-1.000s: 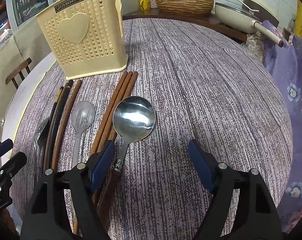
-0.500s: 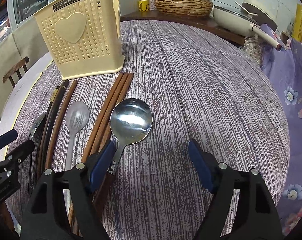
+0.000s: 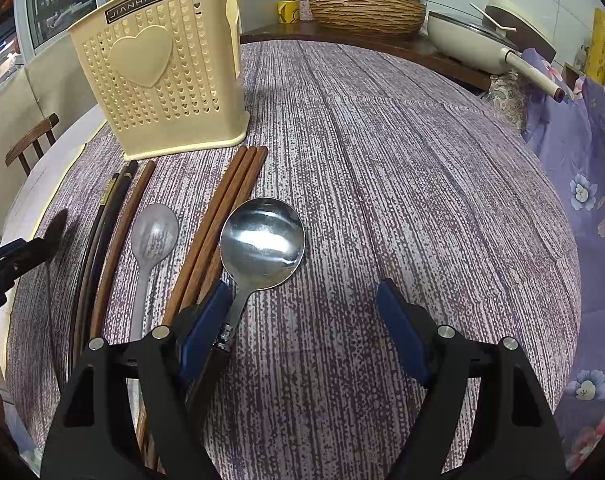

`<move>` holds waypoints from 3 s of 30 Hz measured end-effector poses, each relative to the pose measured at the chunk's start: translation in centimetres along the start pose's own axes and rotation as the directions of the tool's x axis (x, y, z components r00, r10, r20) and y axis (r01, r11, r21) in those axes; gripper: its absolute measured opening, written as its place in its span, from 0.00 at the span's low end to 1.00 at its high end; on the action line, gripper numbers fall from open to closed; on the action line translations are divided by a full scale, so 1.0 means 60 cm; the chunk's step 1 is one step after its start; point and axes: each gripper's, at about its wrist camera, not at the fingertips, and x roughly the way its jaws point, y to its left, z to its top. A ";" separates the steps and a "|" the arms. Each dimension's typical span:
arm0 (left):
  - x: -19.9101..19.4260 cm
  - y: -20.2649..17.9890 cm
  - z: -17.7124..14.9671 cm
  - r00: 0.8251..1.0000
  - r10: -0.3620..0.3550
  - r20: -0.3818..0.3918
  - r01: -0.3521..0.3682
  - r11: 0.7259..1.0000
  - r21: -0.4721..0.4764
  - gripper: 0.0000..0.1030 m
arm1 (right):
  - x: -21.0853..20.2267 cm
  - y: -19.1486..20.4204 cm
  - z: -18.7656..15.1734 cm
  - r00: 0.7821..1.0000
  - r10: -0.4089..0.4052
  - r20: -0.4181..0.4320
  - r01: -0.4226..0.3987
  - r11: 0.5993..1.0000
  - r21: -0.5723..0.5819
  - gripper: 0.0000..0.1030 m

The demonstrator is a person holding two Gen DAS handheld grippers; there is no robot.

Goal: Organize utensils
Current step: 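Move the left tool to the small silver spoon while the right tool moves to the wooden-handled ladle, then close the left tool on the silver spoon while the right tool closes on the ladle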

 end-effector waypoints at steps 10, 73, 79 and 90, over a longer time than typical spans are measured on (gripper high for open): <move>-0.006 0.028 -0.022 1.000 0.017 -0.005 -0.017 1.000 -0.010 0.58 | 0.002 0.002 0.004 1.000 -0.002 -0.008 0.002 1.000 0.003 0.74; -0.024 0.007 -0.031 0.996 0.091 0.021 -0.090 0.996 -0.021 0.70 | 0.034 0.005 0.052 0.994 -0.101 -0.042 0.105 0.986 0.131 0.51; -0.022 0.003 -0.032 0.996 0.089 0.011 -0.089 0.996 -0.025 0.70 | 0.035 0.021 0.055 0.996 -0.086 -0.037 0.089 0.991 0.099 0.46; 0.011 -0.030 -0.008 0.992 0.124 -0.037 -0.125 0.992 -0.018 0.69 | 0.032 0.019 0.051 0.998 -0.054 -0.033 0.055 0.997 0.051 0.46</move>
